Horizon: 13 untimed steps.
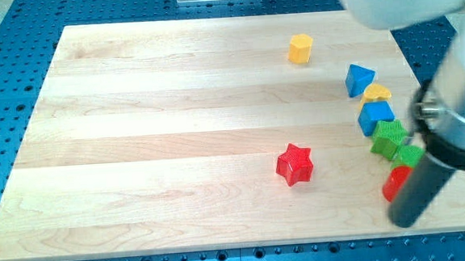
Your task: Place the red circle and green circle below the green star
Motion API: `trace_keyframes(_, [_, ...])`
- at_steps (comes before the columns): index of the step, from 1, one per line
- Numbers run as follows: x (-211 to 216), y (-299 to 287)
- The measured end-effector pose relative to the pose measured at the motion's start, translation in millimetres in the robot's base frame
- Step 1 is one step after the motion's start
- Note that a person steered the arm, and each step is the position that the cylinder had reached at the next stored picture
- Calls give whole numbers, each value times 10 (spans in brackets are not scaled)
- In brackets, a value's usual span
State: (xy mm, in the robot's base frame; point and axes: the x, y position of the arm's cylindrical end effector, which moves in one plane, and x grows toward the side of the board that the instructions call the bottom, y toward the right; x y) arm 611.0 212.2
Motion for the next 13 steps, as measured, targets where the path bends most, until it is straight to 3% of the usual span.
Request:
trace_keyframes(1, [-33, 596])
trace_keyframes(2, [-420, 742])
trace_keyframes(7, [-533, 432])
trace_keyframes(9, [-769, 313])
trace_keyframes(10, [-663, 451])
trace_keyframes(11, [-84, 567])
trace_keyframes(13, [57, 189])
